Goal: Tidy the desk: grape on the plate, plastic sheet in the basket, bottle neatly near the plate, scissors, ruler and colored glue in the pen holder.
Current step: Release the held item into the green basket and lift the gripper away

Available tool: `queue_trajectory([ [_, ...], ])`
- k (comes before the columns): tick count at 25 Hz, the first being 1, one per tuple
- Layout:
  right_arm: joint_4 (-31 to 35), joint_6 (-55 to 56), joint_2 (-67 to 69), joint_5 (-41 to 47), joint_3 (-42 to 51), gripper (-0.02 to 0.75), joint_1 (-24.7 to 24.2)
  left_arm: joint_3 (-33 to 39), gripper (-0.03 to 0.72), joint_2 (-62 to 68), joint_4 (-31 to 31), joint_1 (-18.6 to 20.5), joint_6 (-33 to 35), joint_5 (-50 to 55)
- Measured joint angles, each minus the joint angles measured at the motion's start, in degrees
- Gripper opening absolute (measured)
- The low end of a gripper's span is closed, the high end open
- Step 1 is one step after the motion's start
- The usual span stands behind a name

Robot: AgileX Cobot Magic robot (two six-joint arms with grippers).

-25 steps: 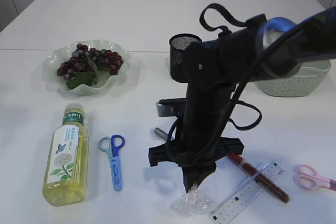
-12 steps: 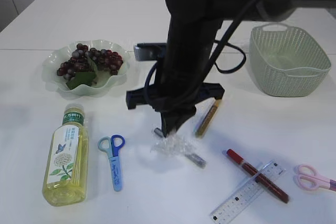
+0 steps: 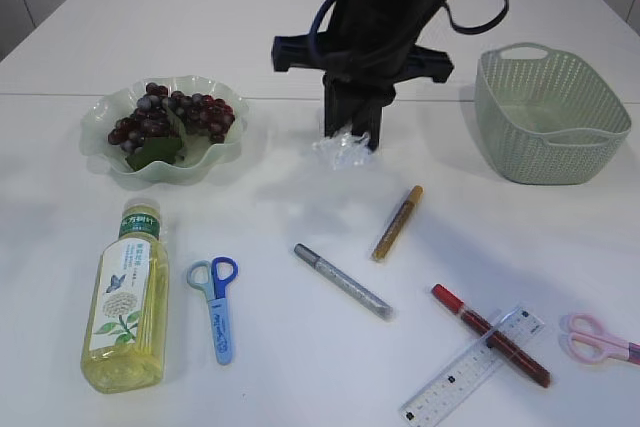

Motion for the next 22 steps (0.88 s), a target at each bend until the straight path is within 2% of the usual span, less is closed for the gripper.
queue_trajectory([
  [6, -4.67, -0.78, 0.00, 0.46, -4.88, 0.018, -8.42, 0.00, 0.379, 0.00, 0.00, 0.00, 0.00, 0.00],
  [13, -7.20, -1.84, 0.00, 0.68, -8.65, 0.018, -18.67, 0.00, 0.379, 0.00, 0.22, 0.00, 0.00, 0.00],
  [16, -10.60, -2.32, 0.00, 0.83, -8.65, 0.018, -21.41, 0.00, 0.379, 0.00, 0.22, 0.00, 0.00, 0.00],
  [22, -12.91, -2.92, 1.87, 0.93, -9.04, 0.018, -24.72, 0.00, 0.379, 0.00, 0.22, 0.00, 0.00, 0.00],
])
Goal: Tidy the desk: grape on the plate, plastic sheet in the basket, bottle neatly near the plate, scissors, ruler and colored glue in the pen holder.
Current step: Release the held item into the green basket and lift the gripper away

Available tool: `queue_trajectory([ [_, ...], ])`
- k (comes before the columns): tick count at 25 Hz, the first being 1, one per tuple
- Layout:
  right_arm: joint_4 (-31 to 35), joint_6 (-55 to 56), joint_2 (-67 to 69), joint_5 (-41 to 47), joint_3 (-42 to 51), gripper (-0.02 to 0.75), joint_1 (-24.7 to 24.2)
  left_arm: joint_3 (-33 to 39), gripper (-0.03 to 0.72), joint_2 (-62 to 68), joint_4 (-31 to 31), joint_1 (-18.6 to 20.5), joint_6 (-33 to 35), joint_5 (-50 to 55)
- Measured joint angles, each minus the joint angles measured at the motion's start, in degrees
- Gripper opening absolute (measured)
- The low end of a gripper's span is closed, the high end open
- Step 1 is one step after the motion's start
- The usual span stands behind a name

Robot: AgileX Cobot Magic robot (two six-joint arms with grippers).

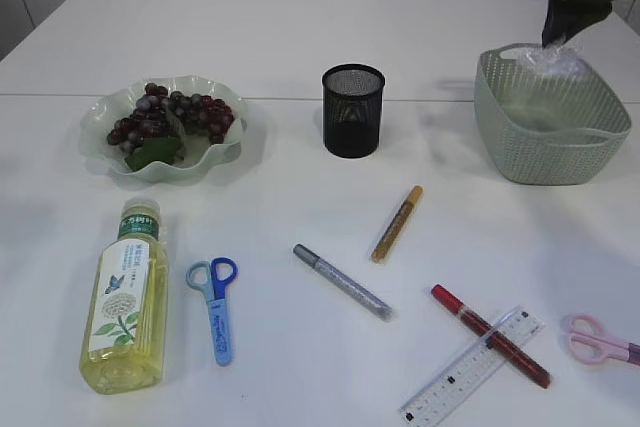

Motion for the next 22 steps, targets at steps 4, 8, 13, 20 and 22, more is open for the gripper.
queue_trajectory([
  [4, -2.59, 0.00, 3.40, -1.26, -0.23, 0.018, -1.18, 0.00, 0.379, 0.00, 0.00, 0.00, 0.00, 0.00],
  [8, -6.82, 0.00, 5.89, -4.66, -0.23, 0.018, -1.31, 0.00, 0.379, 0.00, 0.00, 0.00, 0.00, 0.00],
  [13, -7.92, 0.00, 9.01, -6.67, -3.95, 0.018, -1.75, 0.00, 0.379, 0.00, 0.00, 0.00, 0.00, 0.00],
  [20, -7.82, 0.36, 12.77, -7.11, -7.09, 0.018, -4.22, 0.00, 0.379, 0.00, 0.00, 0.00, 0.00, 0.00],
  [22, -7.17, 0.47, 13.27, -7.21, -7.47, 0.018, -5.28, 0.00, 0.379, 0.00, 0.00, 0.00, 0.00, 0.00],
])
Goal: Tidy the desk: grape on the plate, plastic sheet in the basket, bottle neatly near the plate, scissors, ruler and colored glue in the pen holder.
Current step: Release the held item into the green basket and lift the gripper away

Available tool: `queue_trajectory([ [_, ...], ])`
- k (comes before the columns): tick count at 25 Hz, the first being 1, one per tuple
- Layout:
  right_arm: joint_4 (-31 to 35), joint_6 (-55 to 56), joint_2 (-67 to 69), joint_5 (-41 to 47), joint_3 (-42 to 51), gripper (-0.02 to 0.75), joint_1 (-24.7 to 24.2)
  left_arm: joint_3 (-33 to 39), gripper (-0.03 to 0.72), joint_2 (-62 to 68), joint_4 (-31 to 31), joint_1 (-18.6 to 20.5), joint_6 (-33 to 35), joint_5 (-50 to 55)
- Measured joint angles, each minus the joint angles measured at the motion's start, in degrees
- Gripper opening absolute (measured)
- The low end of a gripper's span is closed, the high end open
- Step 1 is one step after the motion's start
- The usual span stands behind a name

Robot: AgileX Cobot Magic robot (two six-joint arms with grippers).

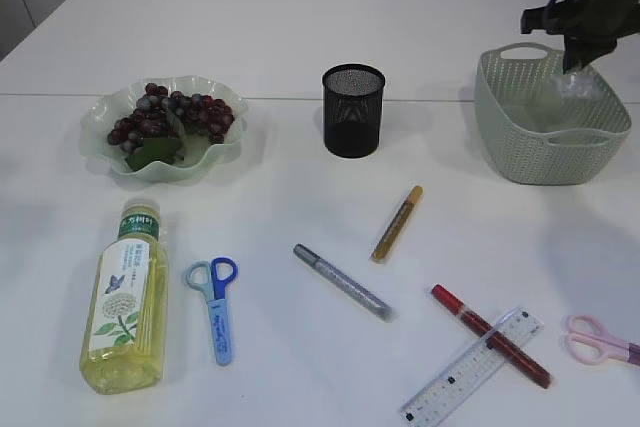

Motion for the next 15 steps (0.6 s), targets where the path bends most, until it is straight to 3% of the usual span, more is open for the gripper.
queue_trajectory([
  [8, 2.36, 0.11, 0.64, -0.22, -0.21, 0.046, -0.72, 0.00, 0.379, 0.00, -1.36, 0.00, 0.00, 0.00],
  [11, 2.58, 0.11, 0.64, -0.46, -0.21, 0.137, -0.72, 0.00, 0.379, 0.00, -1.79, 0.00, 0.00, 0.00],
  [15, 2.58, 0.11, 0.64, -0.66, -0.21, 0.327, -0.72, 0.00, 0.379, 0.00, -1.30, 0.00, -1.52, 0.00],
])
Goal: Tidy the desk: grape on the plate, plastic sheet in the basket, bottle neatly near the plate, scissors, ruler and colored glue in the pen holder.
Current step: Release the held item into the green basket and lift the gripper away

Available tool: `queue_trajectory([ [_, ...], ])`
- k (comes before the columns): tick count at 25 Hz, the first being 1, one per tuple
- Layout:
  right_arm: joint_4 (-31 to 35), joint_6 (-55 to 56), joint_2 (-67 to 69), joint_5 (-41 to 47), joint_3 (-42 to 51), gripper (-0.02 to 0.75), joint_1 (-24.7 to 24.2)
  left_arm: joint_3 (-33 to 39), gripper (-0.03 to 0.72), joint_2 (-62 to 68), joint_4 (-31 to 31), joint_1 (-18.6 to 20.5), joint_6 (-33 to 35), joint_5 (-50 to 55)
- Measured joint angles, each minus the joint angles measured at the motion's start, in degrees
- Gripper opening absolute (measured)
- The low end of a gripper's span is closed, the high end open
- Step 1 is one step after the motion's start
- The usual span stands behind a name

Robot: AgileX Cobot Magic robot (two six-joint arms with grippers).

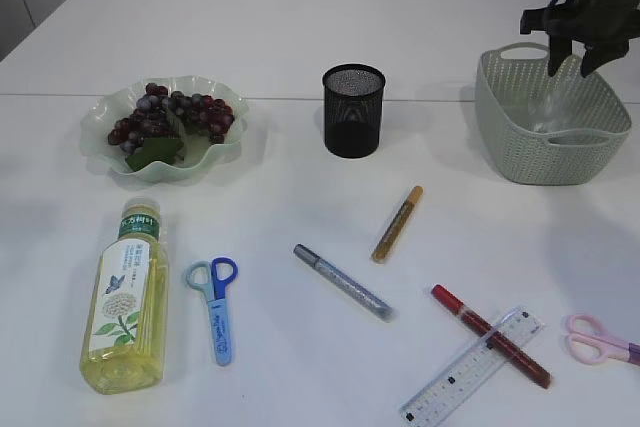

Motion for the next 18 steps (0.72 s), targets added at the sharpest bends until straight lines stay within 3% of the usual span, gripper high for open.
queue_trajectory([
  [3, 0.00, 0.00, 0.00, -0.15, 0.00, 0.436, 0.00, 0.00, 0.379, 0.00, 0.45, 0.00, -0.32, 0.00],
  [6, 0.00, 0.00, 0.00, -0.30, 0.00, 0.472, 0.00, 0.00, 0.379, 0.00, 0.45, 0.00, -0.45, 0.00],
  [18, 5.48, -1.02, -5.45, 7.34, -0.44, 0.461, 0.00, 0.00, 0.379, 0.00, 0.91, 0.00, -0.69, 0.00],
])
